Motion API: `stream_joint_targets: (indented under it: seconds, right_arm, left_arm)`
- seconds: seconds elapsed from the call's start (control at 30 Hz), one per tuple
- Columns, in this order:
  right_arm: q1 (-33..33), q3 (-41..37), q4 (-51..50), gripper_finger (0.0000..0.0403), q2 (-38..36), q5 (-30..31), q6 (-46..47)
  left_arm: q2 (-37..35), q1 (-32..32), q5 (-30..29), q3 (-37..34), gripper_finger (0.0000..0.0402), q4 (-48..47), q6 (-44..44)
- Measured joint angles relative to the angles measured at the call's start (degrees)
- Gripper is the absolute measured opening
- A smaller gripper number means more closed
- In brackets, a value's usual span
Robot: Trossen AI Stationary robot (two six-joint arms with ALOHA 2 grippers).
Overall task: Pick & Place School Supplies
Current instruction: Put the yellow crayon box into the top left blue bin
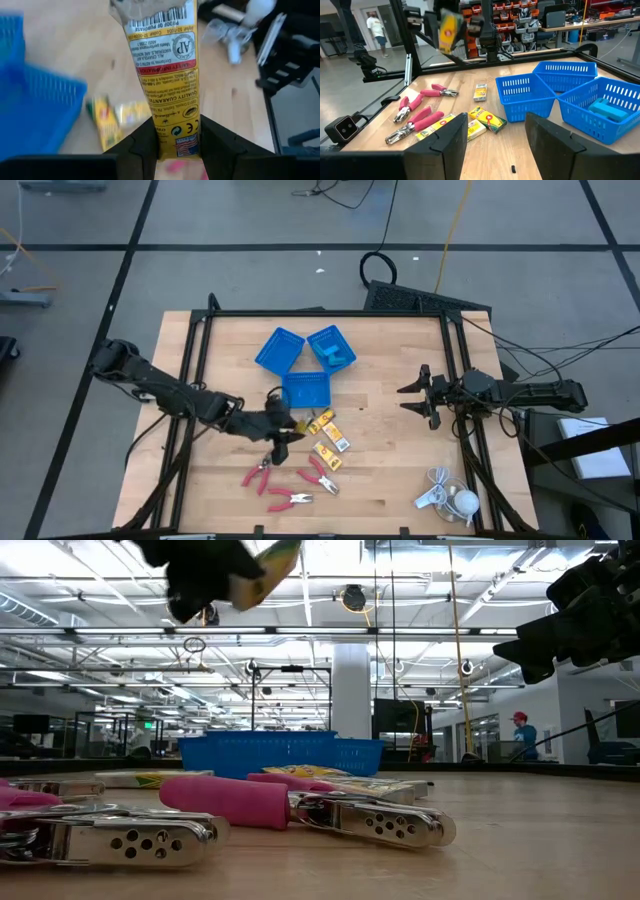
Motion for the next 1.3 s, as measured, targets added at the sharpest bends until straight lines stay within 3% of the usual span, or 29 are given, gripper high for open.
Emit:
stream_joint_targets:
  seconds: [0.23, 0.53, 0.83, 1.3]
  right_arm:
    - [0.0, 0.0, 0.0, 0.0190, 0.0, 0.0, 0.0]
    - [0.0, 0.0, 0.0, 0.0192, 0.0, 0.0, 0.0]
    - [0.0, 0.0, 0.0, 0.0189, 0.0, 0.0, 0.0]
    - [0.0, 0.0, 0.0, 0.0190, 0.0, 0.0, 0.0]
  left_arm:
    - [0.0, 4.3, 0.0, 0.0, 0.0129, 11.2, 17.1]
    - [0.0, 10.6, -1.6, 0.0, 0.0129, 19.7, 30.2]
    - [0.0, 18.1, -14.1, 0.0, 0.0129, 23.8, 34.5]
    - [0.0, 29.7, -23.7, 0.0, 0.0129, 23.7, 37.8]
